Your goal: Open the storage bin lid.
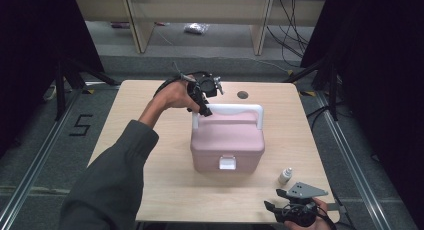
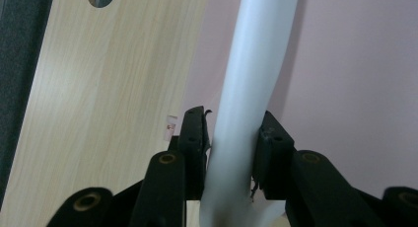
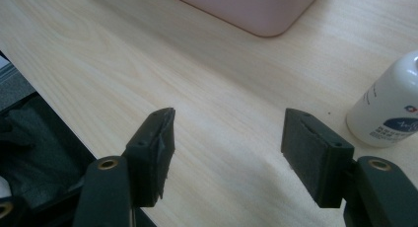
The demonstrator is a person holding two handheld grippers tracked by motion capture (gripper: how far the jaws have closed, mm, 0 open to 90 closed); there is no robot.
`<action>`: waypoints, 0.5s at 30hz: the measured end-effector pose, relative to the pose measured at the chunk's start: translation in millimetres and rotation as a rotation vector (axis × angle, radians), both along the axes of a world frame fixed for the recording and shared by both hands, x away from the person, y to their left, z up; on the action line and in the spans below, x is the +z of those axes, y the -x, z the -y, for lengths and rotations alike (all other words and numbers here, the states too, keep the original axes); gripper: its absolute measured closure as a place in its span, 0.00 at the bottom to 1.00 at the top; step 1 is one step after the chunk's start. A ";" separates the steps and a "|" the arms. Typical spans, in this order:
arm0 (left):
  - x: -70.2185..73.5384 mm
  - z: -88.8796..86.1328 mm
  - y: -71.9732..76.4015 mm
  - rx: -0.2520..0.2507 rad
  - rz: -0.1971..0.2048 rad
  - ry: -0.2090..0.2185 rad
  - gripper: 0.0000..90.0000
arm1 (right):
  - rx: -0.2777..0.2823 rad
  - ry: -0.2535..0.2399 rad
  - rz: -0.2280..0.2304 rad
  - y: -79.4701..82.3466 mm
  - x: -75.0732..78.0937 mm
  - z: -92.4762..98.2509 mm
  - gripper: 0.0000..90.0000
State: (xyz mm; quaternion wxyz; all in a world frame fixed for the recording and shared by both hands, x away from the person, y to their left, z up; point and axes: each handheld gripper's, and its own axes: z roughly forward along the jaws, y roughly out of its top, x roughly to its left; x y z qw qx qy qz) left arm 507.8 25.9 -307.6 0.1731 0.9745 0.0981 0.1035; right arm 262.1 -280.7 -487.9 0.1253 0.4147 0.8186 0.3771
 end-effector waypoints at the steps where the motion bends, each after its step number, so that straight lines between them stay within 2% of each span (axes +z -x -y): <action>1: 0.2 0.0 0.5 -0.001 0.002 0.000 0.78 | 0.014 0.017 0.024 -1.3 0.9 1.5 0.43; 2: 0.5 0.1 1.3 -0.004 0.003 0.000 0.78 | 0.003 -0.002 0.010 -0.1 1.3 0.4 0.43; 4: 2.7 -0.4 2.5 -0.009 0.008 0.001 0.79 | 0.016 0.007 0.032 -0.7 2.9 2.1 0.44; 6: 4.8 -1.2 2.7 -0.013 0.009 0.008 0.79 | 0.012 -0.007 0.034 -0.1 5.9 2.4 0.45; 7: 5.6 -1.4 2.8 -0.014 0.011 0.010 0.79 | 0.012 -0.030 0.027 0.3 7.1 1.5 0.47; 9: 8.6 -1.4 2.7 -0.022 0.013 0.008 0.79 | 0.030 -0.036 0.072 -0.7 12.0 2.0 0.50; 10: 10.2 -1.3 2.8 -0.022 0.016 0.008 0.79 | 0.029 -0.054 0.065 0.2 15.1 0.7 0.52; 14: 16.7 -1.2 2.7 -0.020 0.023 0.006 0.79 | 0.050 -0.065 0.141 -5.1 35.0 4.2 0.60; 15: 18.2 -1.1 2.7 -0.019 0.030 0.005 0.80 | 0.040 -0.085 0.140 -5.6 40.2 4.0 0.61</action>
